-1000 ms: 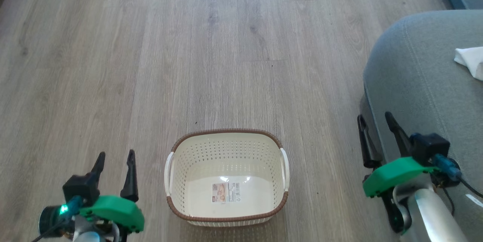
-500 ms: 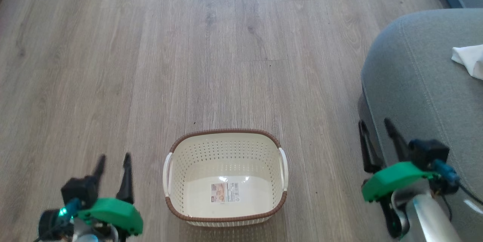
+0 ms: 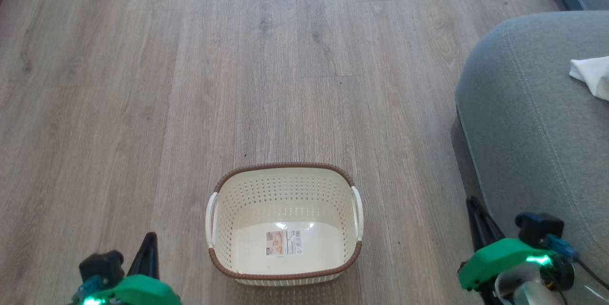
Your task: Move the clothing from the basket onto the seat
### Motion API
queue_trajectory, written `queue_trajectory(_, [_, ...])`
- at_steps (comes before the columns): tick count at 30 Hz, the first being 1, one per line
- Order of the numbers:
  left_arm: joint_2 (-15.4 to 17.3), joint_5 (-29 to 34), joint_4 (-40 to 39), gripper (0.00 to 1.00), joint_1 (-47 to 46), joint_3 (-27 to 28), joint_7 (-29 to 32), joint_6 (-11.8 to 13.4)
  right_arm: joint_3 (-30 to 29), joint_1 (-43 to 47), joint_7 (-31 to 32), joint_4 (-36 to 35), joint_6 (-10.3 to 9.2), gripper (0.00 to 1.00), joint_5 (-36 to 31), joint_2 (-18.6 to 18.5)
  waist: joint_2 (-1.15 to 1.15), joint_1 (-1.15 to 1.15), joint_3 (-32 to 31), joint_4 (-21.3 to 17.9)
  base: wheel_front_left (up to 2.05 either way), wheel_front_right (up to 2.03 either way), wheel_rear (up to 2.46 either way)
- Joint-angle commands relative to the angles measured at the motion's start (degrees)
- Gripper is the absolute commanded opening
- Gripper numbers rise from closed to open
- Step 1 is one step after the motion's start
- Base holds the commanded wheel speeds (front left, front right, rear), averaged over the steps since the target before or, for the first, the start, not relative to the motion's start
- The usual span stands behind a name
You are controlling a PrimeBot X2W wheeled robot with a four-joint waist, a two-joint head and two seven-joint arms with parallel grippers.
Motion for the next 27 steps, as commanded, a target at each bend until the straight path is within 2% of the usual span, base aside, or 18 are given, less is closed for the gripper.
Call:
queue_trajectory(1, [0.3,-1.7,-2.2,0.00,-2.3,0.4,0.4,-0.3,-0.5,-2.7,0.5,-2.1,0.00,0.00,1.8,0.0,0.00,0.00,0.0,0.0,0.00,0.00,0.00])
queue_trajectory(27, [0.4,-20.0,-4.4,0.00,-3.4,0.9,4.6,-1.2,-1.9,-2.4,4.9,-5.4,-0.01,0.00,18.9,0.3,0.00,0.00,-0.1,0.0,0.00,0.00,0.00])
